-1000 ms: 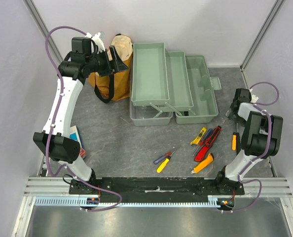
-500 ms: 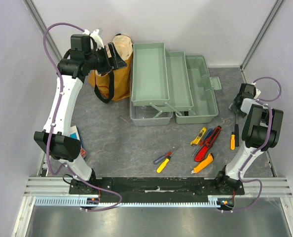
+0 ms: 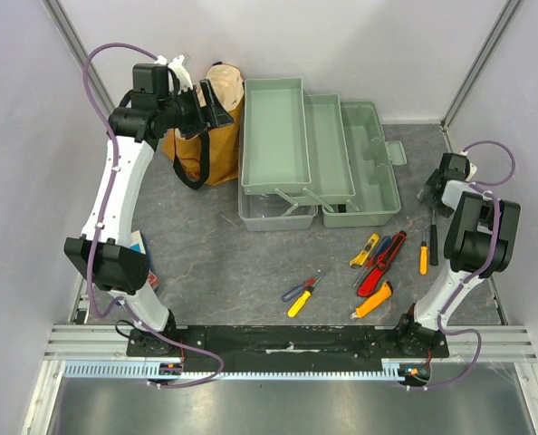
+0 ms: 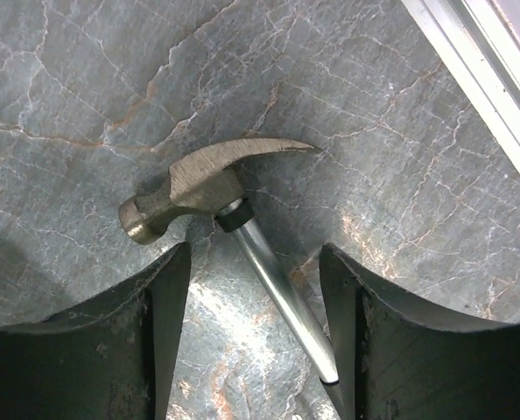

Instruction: Pack the tool kit

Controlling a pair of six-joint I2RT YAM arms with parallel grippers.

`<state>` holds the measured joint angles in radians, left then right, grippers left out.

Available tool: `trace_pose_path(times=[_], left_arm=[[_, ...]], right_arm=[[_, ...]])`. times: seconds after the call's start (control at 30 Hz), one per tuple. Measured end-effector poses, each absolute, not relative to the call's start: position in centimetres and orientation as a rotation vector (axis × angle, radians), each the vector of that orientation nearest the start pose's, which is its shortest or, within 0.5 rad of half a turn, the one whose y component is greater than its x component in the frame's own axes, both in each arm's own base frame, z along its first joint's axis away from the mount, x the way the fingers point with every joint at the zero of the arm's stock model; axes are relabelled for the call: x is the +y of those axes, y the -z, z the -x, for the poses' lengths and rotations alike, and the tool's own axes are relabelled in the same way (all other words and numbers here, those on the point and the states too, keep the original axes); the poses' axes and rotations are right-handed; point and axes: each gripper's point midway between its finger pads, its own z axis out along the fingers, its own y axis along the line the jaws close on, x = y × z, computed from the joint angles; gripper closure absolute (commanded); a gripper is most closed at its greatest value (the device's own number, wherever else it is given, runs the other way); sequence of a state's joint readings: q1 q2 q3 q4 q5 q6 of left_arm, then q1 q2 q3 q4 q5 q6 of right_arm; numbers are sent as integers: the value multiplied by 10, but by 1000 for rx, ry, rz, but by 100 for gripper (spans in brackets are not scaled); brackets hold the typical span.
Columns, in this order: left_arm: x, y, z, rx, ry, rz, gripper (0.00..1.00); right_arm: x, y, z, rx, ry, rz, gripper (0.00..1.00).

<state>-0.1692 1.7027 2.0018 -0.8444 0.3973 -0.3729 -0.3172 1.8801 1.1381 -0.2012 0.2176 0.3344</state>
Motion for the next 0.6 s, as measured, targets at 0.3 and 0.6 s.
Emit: trace_pose_path(times=[0.3,0.6], left_arm=[[-158,-343,-433,2179,745,-21,20],[-159,-345,-434,2174,748,-24,21]], right_arm=[[-161,-18,-404,2357,281,-853,58],[-164,-18,-416,2366,338,-786,76]])
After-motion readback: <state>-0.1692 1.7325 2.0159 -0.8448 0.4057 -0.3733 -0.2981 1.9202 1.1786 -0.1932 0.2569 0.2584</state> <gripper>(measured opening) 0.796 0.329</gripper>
